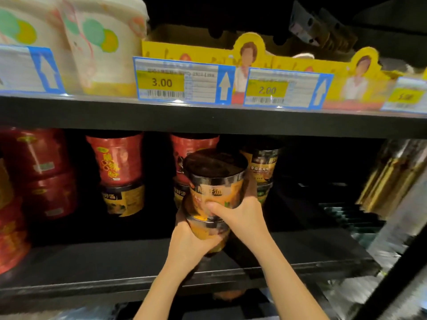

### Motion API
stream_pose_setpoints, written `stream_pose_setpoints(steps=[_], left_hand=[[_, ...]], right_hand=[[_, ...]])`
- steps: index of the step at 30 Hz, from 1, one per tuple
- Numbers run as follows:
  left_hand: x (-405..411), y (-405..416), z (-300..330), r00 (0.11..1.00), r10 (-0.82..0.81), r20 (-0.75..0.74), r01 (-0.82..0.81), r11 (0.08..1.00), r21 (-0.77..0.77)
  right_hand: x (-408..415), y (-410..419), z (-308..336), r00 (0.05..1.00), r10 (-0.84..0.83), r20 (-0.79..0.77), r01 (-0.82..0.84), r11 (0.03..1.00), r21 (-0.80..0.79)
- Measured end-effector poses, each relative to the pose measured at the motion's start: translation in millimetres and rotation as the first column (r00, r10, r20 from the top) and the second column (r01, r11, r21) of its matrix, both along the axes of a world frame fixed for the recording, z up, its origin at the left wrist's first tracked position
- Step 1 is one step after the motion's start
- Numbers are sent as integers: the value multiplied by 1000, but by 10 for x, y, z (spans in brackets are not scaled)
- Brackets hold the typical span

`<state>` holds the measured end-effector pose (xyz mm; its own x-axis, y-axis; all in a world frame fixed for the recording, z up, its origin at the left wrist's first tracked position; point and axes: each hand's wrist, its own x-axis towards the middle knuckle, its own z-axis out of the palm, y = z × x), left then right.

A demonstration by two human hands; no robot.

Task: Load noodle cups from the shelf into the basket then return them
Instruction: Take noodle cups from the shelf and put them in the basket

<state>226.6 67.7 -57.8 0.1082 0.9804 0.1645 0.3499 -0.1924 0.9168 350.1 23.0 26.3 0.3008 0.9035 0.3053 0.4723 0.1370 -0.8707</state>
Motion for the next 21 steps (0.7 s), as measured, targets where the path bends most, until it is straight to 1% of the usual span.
stream_pose_setpoints(steps=[2,5,7,12,15,18,21], left_hand=[[-14,-64,70,999,51,12,-52,998,23],[-76,-203,208,987,118,107,-116,993,-18],[-147,-291,256,981,106,163,-105,994,-16],[-185,-611,329,955,22,295,-36,998,42],[-28,-937,381,943,-43,329,28,998,52],[253,-1319,321,926,-152,346,148,988,38],[622,-1706,181,900,-238,366,259,966,-8]], right_hand=[[86,-53,31,998,-44,-54,47,997,55],[292,-225,91,985,-68,-156,93,983,156],[447,-403,84,976,-80,-201,120,974,192],[740,-987,-115,961,-90,-262,151,964,221],[898,-1418,-279,940,-161,-301,223,958,182],[1090,-1929,-430,906,-243,-347,299,947,116],[1310,-2463,-561,867,-325,-376,384,919,90]])
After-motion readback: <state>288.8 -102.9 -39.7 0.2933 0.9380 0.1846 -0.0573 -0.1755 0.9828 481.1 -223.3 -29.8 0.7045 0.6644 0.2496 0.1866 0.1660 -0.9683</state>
